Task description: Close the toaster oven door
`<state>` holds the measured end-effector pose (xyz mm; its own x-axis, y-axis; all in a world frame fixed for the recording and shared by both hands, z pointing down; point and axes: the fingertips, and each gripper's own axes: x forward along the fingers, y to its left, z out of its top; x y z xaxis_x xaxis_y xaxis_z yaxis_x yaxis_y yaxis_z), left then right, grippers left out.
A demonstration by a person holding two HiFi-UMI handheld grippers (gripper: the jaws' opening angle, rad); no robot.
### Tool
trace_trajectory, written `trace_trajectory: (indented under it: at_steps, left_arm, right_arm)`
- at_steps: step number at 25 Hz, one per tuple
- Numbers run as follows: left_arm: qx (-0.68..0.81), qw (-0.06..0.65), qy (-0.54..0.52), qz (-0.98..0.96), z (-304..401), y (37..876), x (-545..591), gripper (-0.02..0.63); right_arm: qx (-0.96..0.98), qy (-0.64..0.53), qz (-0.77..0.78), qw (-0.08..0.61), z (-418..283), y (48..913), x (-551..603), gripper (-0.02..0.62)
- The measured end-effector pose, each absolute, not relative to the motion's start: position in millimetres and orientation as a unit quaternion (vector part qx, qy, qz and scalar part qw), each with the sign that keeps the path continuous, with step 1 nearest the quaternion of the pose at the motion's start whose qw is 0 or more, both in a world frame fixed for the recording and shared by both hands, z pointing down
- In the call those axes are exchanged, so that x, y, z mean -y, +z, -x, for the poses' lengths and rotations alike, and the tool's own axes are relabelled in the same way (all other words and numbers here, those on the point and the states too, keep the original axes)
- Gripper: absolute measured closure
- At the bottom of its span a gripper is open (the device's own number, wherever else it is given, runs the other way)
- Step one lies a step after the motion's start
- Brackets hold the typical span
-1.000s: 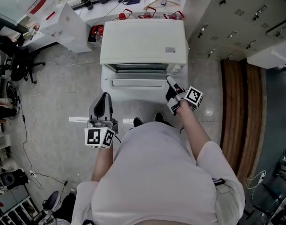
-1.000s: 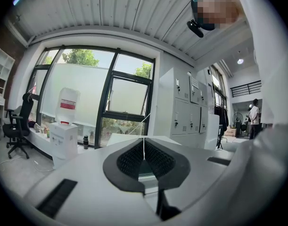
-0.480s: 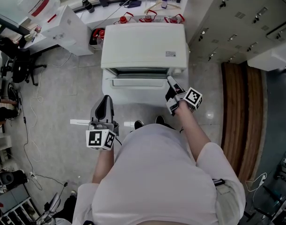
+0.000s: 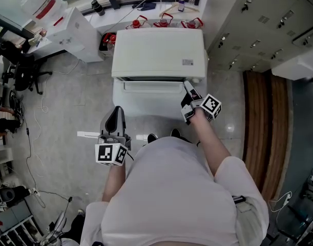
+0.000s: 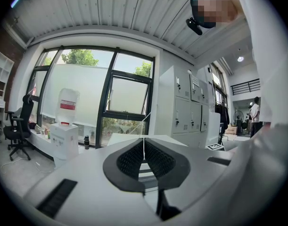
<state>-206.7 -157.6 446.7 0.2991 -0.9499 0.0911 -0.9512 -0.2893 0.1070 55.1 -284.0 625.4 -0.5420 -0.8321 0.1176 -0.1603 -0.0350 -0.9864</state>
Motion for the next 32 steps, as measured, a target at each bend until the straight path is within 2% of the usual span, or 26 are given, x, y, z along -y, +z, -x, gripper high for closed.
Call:
trace_trajectory:
  at_steps: [4, 5, 7, 10, 26, 28, 31, 32]
  left_arm:
    - [0.596, 0.074, 0.005, -0.799, 209, 448, 157, 0.584]
    - [0.597, 0.074, 0.006, -0.799, 209, 448, 158, 0.584]
    - [0.597, 0.071, 0.008, -0.799, 210, 448, 158, 0.584]
    - [0.598, 0.071, 0.010, -0.798, 211, 448, 159, 0.584]
    - [0.595, 0.066, 0.003, -0.801, 209, 447, 159, 0.584]
    - [0.595, 0.065, 0.002, -0.801, 209, 447, 157, 0.584]
    - [0.593, 0.065, 0.001, -0.803, 208, 447, 153, 0.584]
    - [0.592, 0.065, 0.000, -0.803, 208, 447, 152, 0.584]
  right_arm:
    - [-0.638, -0.597, 0.394, 0.286, -56, 622, 291, 0.341]
    - [-0.639, -0.591, 0.396, 0.293, -58, 620, 292, 0.357]
    - [-0.638, -0.576, 0.400, 0.317, -64, 615, 295, 0.427]
    - [-0.644, -0.563, 0.390, 0.342, -68, 613, 294, 0.411]
    - [-0.653, -0.559, 0.389, 0.331, -66, 603, 288, 0.437]
    - [-0.658, -0.555, 0.385, 0.333, -67, 601, 285, 0.477]
    - [-0.662, -0.548, 0.378, 0.344, -71, 599, 279, 0.599]
    - [-0.662, -0.547, 0.376, 0.346, -71, 598, 277, 0.600]
